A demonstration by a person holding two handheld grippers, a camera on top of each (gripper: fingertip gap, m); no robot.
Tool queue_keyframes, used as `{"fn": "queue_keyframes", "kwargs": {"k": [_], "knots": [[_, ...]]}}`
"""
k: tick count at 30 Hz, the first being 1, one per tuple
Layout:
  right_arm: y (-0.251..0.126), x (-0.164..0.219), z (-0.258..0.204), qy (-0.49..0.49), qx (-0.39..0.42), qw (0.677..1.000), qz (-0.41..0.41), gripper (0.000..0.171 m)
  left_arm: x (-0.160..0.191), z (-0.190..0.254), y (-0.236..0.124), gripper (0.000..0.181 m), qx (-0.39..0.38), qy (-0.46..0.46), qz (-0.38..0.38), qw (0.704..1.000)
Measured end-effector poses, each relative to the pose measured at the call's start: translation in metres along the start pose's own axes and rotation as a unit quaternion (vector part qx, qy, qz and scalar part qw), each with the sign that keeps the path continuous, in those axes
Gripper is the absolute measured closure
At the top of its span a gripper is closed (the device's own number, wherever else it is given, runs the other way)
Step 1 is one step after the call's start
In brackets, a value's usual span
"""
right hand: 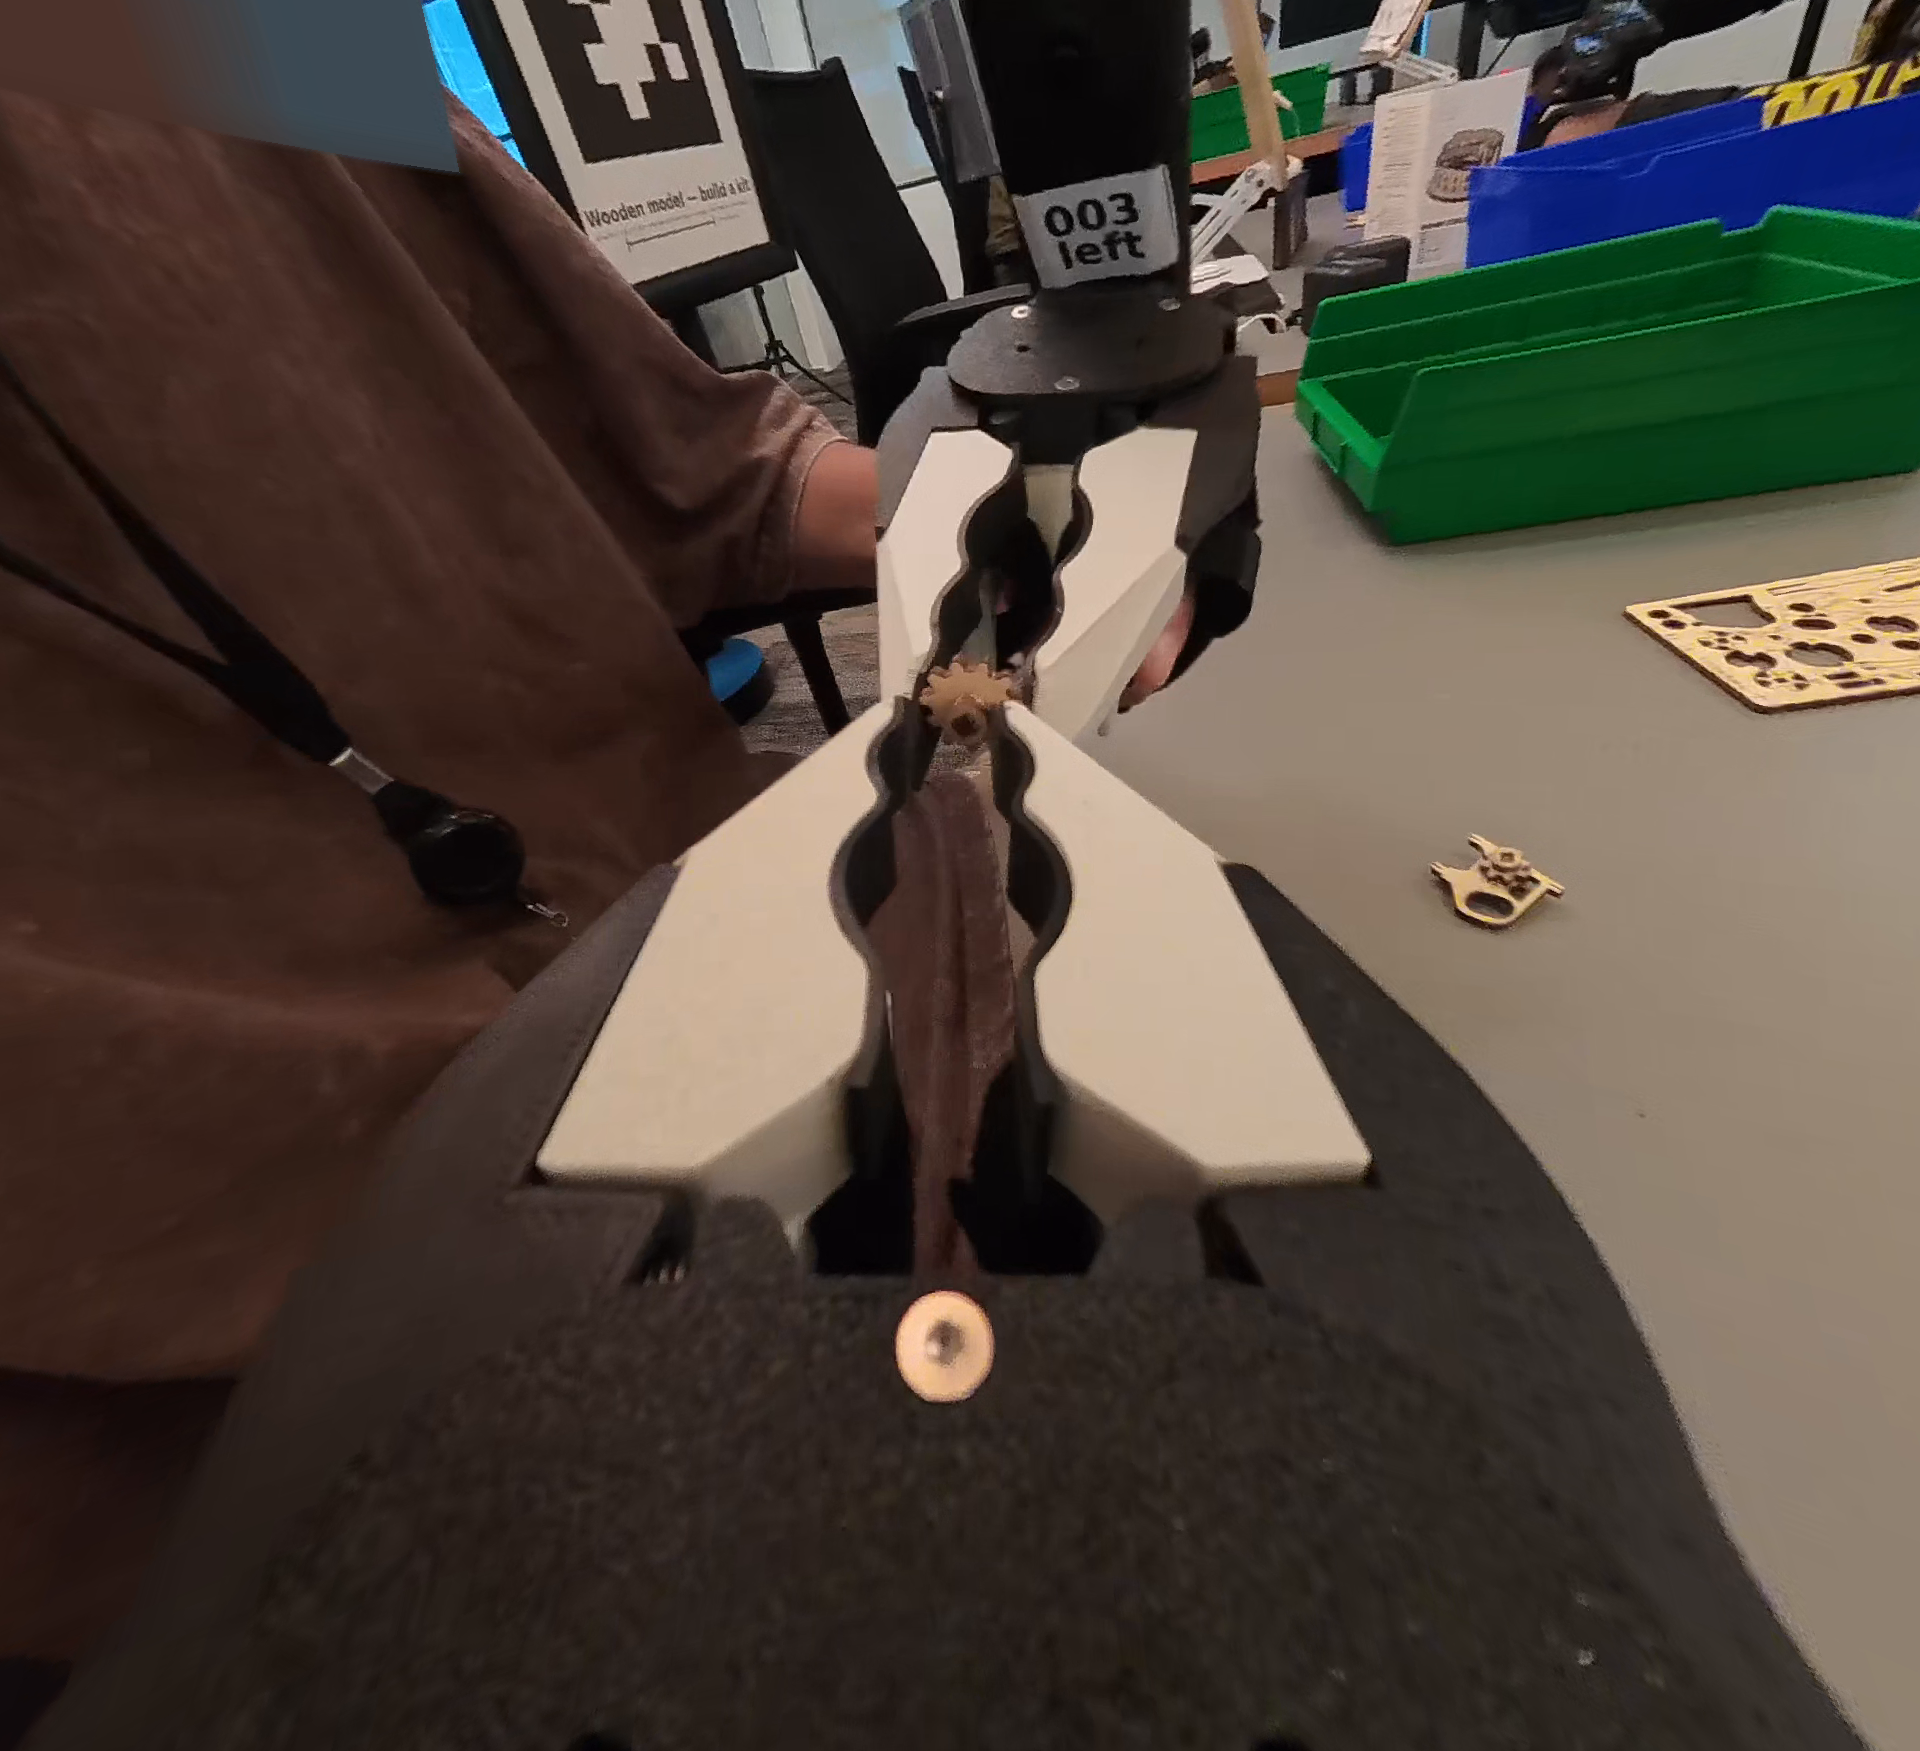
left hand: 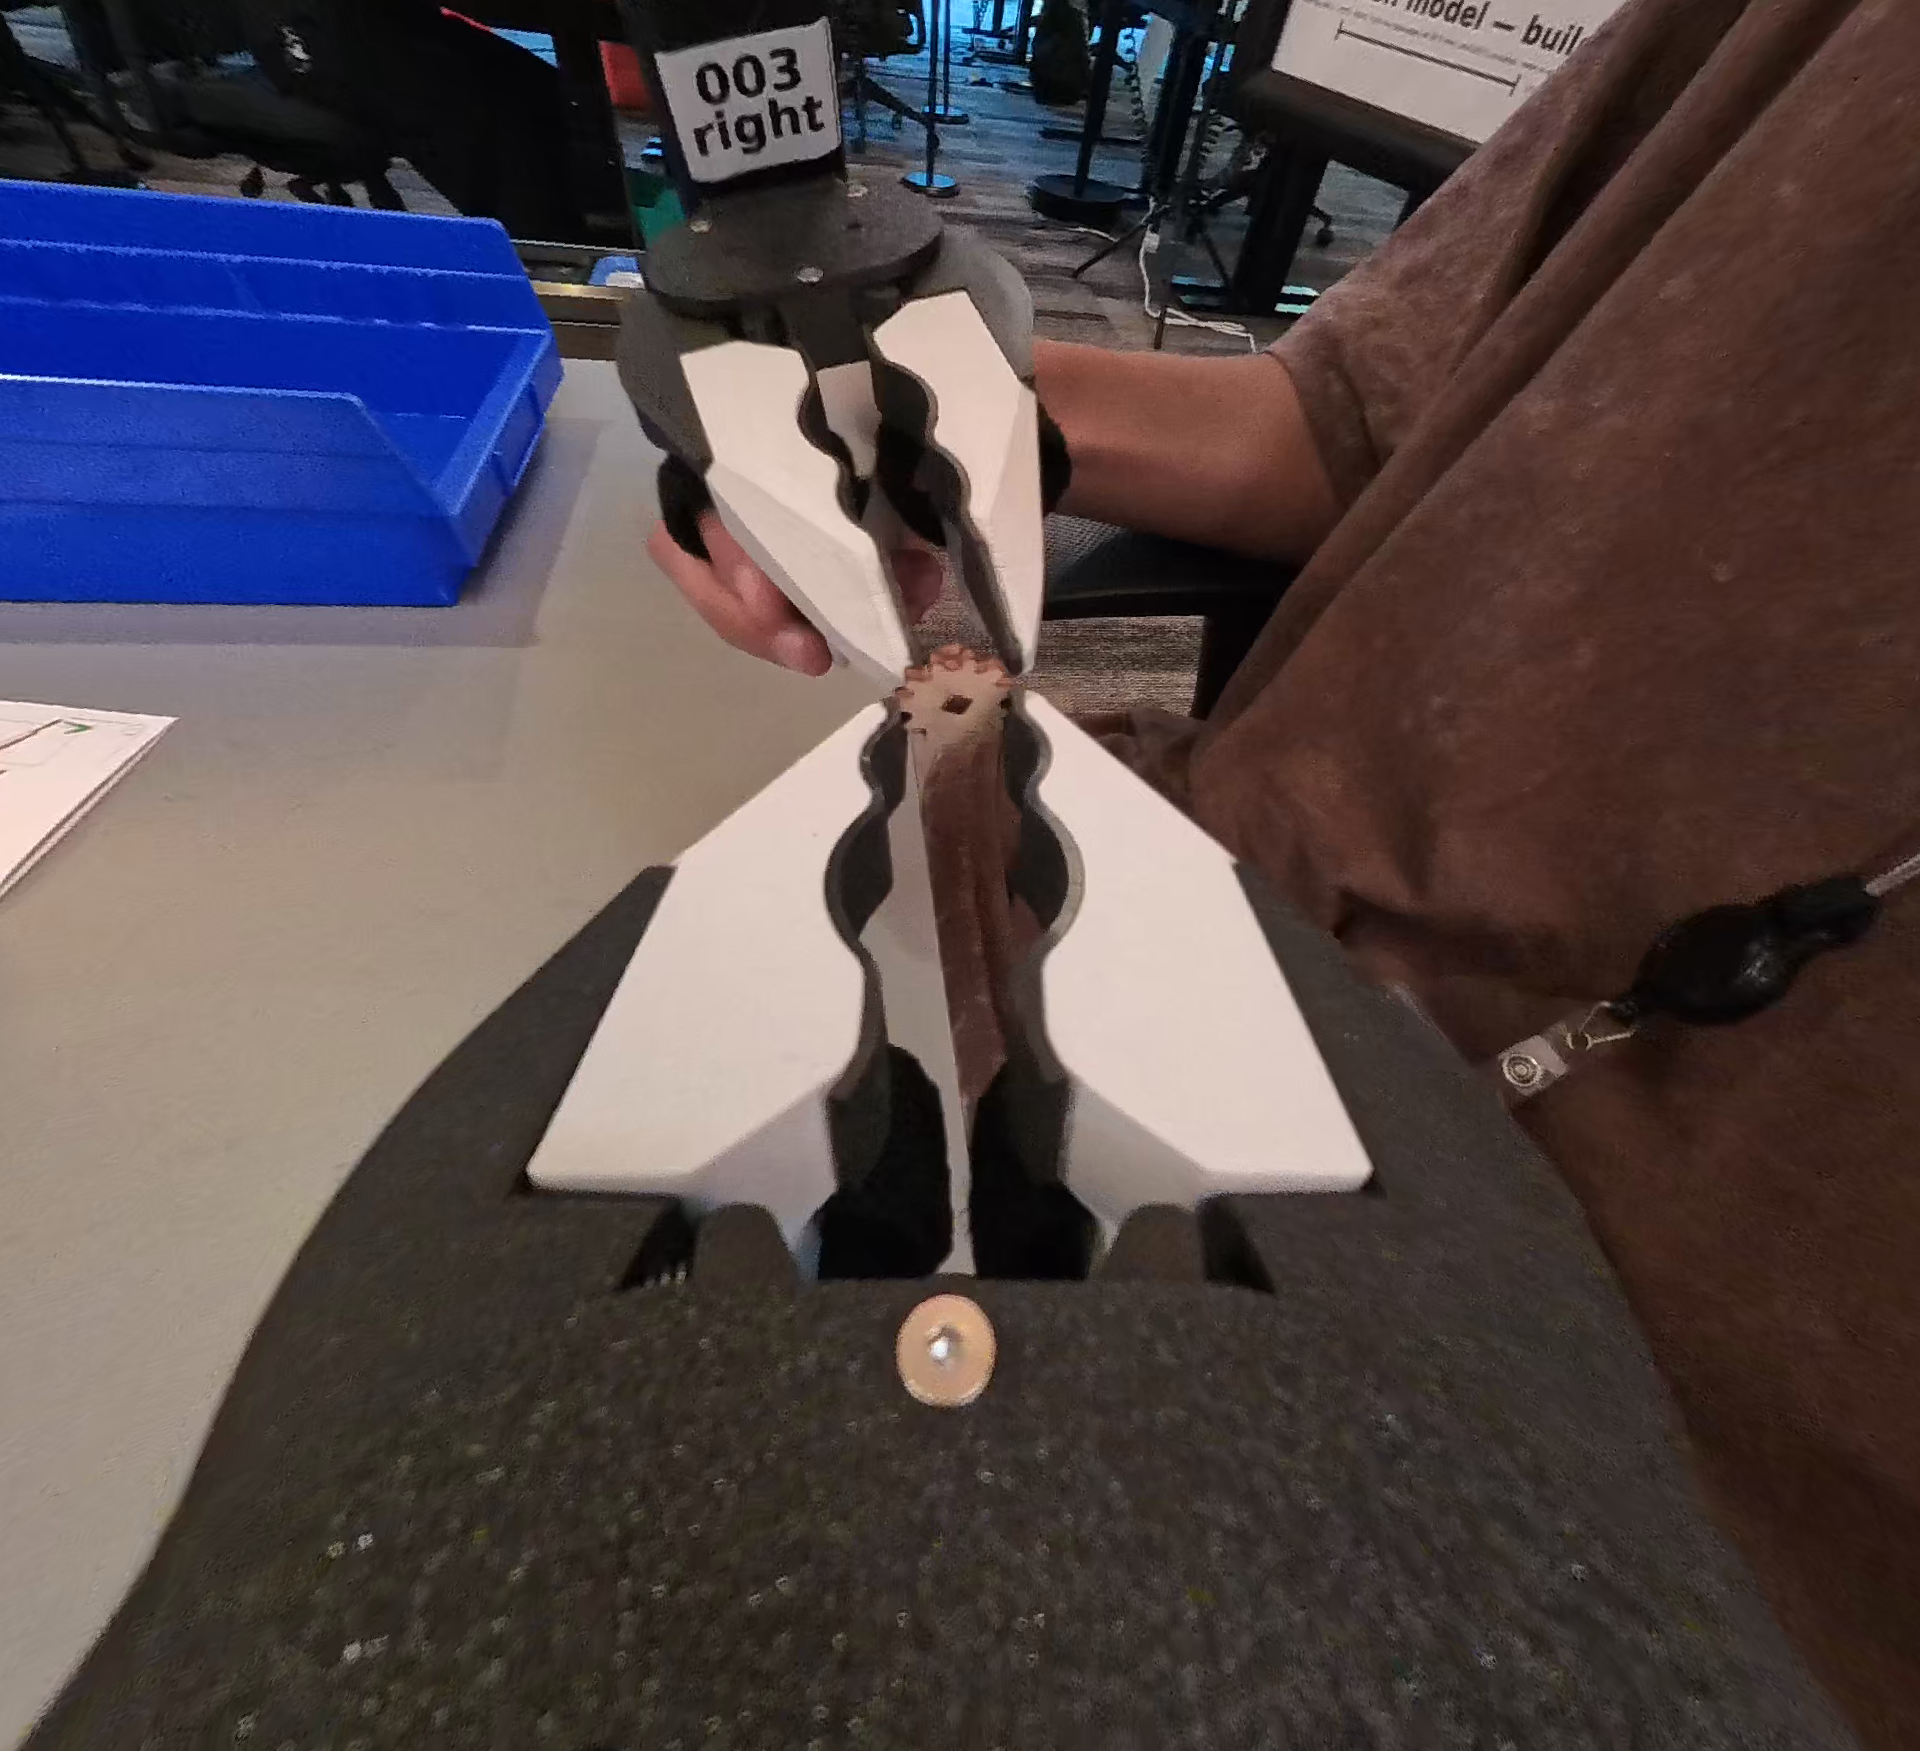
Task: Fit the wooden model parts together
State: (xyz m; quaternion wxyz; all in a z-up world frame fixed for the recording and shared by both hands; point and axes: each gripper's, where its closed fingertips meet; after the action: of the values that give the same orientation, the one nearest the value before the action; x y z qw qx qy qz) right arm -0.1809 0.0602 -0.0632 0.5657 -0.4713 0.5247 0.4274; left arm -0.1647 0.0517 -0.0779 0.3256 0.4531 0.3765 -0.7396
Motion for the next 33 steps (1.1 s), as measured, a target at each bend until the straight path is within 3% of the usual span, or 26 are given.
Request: {"fn": "queue_keyframes", "kwargs": {"k": [14, 25, 33], "knots": [[0.007, -0.01, -0.006, -0.07, 0.01, 0.998, 0.007, 0.163, -0.007, 0.02, -0.008, 0.165, 0.138, -0.125, 0.03, 0.982], [0.013, -0.013, -0.004, -0.102, 0.032, 0.994, 0.017, 0.163, -0.011, 0.025, -0.018, 0.165, 0.202, -0.191, 0.051, 0.959], [0.01, -0.016, 0.0, -0.105, 0.042, 0.993, 0.022, 0.16, -0.007, 0.021, -0.02, 0.164, 0.206, -0.205, 0.05, 0.955]]}}
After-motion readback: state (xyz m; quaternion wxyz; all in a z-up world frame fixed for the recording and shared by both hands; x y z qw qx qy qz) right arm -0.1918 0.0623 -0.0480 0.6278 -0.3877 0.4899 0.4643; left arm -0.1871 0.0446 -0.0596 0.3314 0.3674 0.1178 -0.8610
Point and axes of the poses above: each gripper's, where its closed fingertips meet, y out along the fingers, x out of its underside, z = x × y across the jaws, and after that the axes turned 12 degrees about -y, right-handed
